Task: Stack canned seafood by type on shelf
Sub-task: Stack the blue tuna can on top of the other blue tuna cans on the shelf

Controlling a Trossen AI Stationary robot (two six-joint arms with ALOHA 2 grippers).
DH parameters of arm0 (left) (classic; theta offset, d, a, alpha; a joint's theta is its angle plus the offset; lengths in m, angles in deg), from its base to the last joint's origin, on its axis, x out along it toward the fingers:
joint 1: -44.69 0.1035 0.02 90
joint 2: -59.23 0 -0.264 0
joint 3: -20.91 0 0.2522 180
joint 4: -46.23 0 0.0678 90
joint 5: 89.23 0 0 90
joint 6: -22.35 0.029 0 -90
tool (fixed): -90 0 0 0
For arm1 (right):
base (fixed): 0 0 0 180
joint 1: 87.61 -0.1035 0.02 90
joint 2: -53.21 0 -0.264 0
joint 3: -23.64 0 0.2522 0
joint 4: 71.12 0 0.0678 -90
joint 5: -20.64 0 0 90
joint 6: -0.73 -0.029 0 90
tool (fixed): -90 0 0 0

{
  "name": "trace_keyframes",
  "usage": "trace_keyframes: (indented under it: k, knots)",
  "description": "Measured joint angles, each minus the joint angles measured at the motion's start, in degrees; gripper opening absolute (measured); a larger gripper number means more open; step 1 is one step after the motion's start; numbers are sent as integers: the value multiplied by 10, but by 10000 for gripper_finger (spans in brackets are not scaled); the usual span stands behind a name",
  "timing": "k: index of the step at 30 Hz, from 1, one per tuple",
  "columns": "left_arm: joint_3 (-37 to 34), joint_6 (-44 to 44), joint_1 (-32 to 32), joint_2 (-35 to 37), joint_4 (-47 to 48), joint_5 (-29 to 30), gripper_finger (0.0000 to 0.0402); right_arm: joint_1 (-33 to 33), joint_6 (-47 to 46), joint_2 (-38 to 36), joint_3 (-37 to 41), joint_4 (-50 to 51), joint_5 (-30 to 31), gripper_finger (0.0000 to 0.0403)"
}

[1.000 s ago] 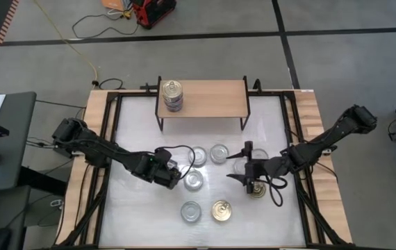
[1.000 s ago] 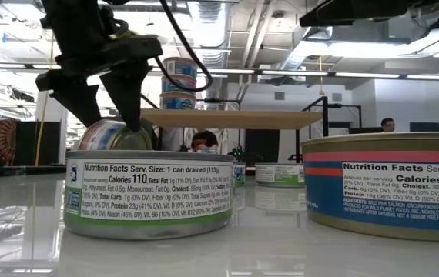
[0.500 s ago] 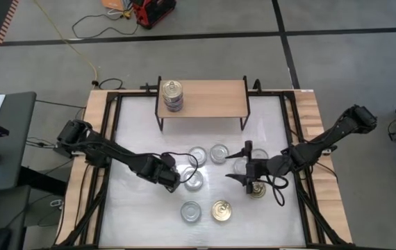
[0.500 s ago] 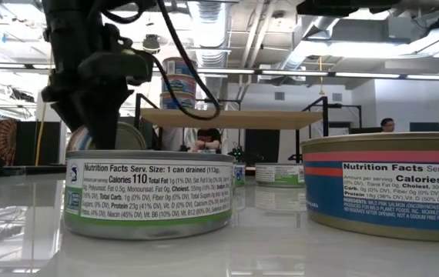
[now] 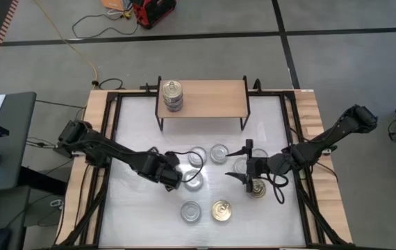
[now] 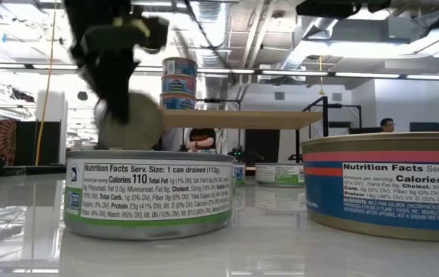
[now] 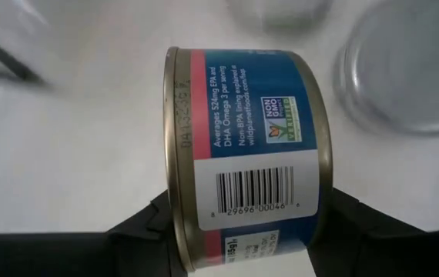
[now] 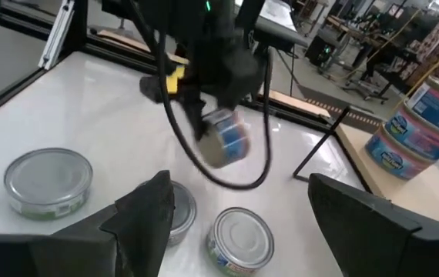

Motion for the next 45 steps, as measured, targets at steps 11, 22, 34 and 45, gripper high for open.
trace_keyframes:
  k: [11,22,34,45]
  knots:
    - [187,346,-44,1,150,412,177,-3,-47,0,0,7,59,330]
    - [196,599,68,11,204,485,177,45,25,0,0,-49,52,330]
    - [196,970,107,93,-126,364,177,106,46,-9,0,-43,45,330]
    - [196,1173,197,90,-253,188,177,148,77,-94,0,-19,46,330]
